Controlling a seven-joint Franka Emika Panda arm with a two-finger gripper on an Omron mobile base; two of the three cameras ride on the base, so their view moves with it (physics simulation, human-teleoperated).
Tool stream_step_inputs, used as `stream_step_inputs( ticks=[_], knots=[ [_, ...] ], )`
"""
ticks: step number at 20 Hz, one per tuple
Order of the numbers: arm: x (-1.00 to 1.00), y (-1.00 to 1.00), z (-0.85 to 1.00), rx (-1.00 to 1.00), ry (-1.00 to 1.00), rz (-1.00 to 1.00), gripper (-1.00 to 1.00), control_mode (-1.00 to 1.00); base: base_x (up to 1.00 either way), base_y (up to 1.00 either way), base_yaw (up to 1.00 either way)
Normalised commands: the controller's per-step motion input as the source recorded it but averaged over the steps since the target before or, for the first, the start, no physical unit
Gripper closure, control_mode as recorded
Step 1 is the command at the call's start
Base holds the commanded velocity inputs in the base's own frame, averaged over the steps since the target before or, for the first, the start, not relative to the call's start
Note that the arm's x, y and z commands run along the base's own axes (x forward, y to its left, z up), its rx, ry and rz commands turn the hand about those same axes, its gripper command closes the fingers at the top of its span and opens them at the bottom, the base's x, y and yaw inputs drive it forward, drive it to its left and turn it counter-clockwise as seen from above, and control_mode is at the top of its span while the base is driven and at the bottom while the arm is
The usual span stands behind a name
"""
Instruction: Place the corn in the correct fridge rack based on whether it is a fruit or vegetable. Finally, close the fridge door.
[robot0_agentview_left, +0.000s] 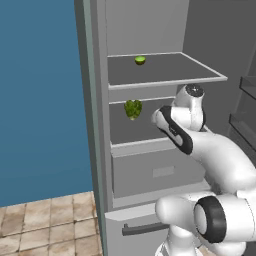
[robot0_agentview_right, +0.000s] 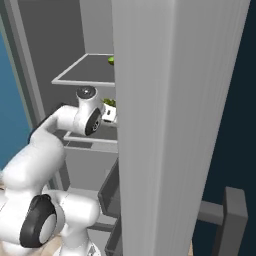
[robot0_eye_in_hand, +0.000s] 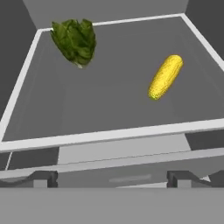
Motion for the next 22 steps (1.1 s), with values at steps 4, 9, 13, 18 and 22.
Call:
stream_step_inputs(
  ticks=[4, 9, 13, 18, 22],
  knots=[
    [-1.0, 0.51, 0.2, -0.02, 0.09, 0.09, -1.0, -1.0, 0.0, 0.0, 0.0],
    [-0.82, 0.04, 0.16, 0.0, 0.01, -0.01, -1.0, -1.0, 0.0, 0.0, 0.0],
    [-0.34, -0.02, 0.14, 0.0, -0.01, -0.12, -1.0, -1.0, 0.0, 0.0, 0.0],
    [-0.04, 0.0, 0.04, 0.0, 0.0, -0.04, -1.0, 1.0, -0.29, -0.04, -0.05],
    [0.0, 0.0, 0.0, 0.0, 0.0, 0.0, -1.0, 1.0, -0.8, -0.19, -0.05]
  ],
)
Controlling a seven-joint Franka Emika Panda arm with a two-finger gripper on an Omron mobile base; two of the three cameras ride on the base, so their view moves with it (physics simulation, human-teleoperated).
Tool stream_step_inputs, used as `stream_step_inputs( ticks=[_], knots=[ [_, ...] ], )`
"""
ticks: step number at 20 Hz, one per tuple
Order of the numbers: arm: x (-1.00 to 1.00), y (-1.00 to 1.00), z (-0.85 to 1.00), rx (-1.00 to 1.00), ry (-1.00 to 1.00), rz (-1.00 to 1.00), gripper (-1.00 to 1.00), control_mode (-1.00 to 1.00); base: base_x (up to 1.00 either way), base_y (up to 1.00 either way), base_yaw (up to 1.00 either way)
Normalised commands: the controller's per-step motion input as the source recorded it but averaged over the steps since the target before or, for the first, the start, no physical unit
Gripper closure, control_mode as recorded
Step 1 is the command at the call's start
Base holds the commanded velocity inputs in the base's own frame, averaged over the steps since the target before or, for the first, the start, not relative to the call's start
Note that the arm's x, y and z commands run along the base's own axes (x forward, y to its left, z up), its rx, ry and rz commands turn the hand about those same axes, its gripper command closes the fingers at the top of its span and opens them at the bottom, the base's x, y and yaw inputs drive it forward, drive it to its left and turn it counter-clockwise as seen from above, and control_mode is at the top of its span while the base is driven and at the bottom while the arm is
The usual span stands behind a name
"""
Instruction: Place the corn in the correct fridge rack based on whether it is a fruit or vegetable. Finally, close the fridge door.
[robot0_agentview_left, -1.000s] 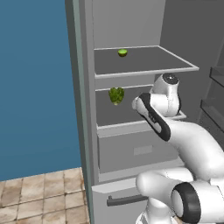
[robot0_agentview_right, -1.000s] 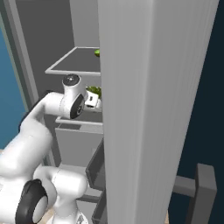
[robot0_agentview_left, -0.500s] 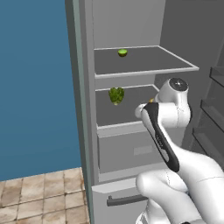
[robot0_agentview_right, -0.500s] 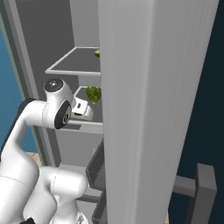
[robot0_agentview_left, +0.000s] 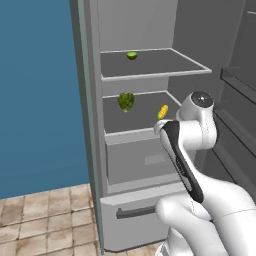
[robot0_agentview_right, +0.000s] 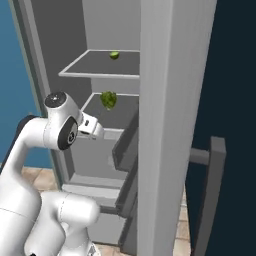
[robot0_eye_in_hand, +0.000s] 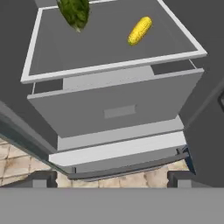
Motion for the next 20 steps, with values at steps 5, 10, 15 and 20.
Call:
stream_step_inputs(
  ticks=[5, 10, 15, 20],
  knots=[
    [0.0, 0.0, 0.0, 0.0, 0.0, 0.0, -1.0, 1.0, -0.77, -0.24, -0.02],
    [0.0, 0.0, 0.0, 0.0, 0.0, 0.0, -1.0, 1.0, -0.83, -0.26, 0.0],
    [0.0, 0.0, 0.0, 0.0, 0.0, 0.0, -1.0, 1.0, -0.37, -0.13, 0.0],
    [0.0, 0.0, 0.0, 0.0, 0.0, 0.0, -1.0, -1.0, 0.0, 0.0, 0.0]
  ],
)
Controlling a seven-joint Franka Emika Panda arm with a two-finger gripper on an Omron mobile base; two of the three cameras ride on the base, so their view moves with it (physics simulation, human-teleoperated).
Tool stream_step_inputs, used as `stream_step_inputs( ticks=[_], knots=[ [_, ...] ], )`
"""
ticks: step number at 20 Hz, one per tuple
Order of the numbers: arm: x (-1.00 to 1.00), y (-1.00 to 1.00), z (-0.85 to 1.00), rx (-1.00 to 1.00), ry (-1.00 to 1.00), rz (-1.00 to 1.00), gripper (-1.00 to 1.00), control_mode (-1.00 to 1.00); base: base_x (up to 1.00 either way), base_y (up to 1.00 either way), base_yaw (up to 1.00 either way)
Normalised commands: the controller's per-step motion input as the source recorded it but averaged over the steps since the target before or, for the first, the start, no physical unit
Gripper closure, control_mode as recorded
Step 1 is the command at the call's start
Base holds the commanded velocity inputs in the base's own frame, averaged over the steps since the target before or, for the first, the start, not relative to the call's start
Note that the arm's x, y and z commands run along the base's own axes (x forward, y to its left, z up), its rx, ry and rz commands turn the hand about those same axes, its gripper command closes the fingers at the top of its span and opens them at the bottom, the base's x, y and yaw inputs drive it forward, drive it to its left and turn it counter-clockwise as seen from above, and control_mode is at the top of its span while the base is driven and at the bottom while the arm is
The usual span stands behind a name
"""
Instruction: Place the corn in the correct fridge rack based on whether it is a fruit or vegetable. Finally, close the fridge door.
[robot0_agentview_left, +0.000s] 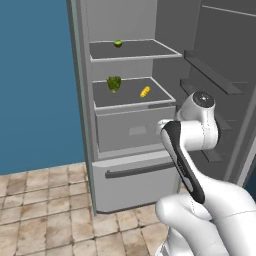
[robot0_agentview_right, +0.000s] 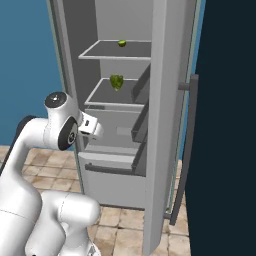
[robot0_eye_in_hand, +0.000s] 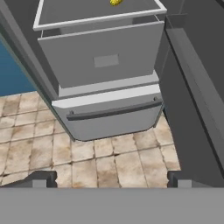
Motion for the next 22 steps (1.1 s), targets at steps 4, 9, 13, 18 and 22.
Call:
stream_step_inputs(
  ticks=[4, 9, 13, 18, 22],
  knots=[
    [-0.16, -0.17, 0.0, 0.0, 0.0, -0.04, -1.0, -1.0, 0.0, 0.0, 0.0],
    [-0.74, -0.59, -0.01, 0.01, -0.02, -0.21, -1.0, -1.0, 0.0, 0.0, 0.0],
    [-0.62, -0.91, -0.09, 0.07, -0.12, -0.35, -1.0, -1.0, 0.0, 0.0, 0.0],
    [-0.54, -0.96, -0.03, 0.11, -0.23, -0.35, -1.0, -1.0, 0.0, 0.0, 0.0],
    [-0.66, -0.76, 0.01, 0.17, -0.12, -0.31, -1.0, -1.0, 0.0, 0.0, 0.0]
  ],
)
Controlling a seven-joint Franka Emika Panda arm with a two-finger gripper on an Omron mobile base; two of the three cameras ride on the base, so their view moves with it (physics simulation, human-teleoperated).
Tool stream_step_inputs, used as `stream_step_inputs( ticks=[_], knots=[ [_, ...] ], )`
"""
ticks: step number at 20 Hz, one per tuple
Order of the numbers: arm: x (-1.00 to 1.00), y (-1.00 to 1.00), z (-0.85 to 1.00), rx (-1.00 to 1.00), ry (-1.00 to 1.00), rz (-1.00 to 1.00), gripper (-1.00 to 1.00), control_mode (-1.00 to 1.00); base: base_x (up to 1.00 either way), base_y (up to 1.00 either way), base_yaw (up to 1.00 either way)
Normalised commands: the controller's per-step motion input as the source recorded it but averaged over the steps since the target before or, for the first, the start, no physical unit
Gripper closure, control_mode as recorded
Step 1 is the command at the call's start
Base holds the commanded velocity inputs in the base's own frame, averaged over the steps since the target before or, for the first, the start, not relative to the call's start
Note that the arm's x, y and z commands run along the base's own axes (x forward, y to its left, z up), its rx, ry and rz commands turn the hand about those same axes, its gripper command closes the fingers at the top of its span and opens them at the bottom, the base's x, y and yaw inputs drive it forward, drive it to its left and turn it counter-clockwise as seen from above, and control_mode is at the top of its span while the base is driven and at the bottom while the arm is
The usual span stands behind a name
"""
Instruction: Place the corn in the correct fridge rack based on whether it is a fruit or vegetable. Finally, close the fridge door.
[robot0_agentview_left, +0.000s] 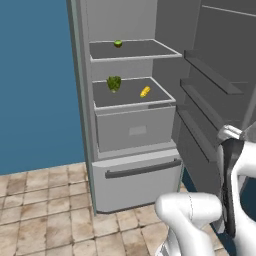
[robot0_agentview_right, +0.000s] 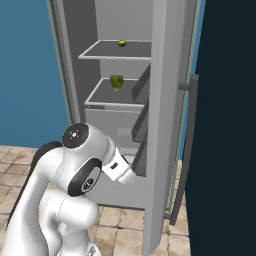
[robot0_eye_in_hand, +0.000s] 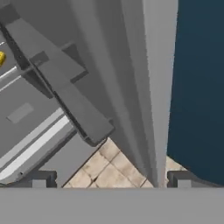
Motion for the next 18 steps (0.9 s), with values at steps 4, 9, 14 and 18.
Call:
stream_step_inputs(
  ticks=[4, 9, 14, 18],
  knots=[
    [-0.42, -0.78, 0.01, 0.24, 0.0, -0.25, -1.0, -1.0, 0.0, 0.0, 0.0],
    [-0.13, -0.98, 0.07, 0.33, -0.07, -0.01, -1.0, -1.0, 0.0, 0.0, 0.0],
    [-0.26, -0.93, 0.0, 0.28, -0.09, 0.0, -1.0, -1.0, 0.0, 0.0, 0.0],
    [-0.04, -0.7, 0.02, 0.22, -0.04, 0.01, -1.0, -1.0, 0.0, 0.0, 0.0]
  ],
)
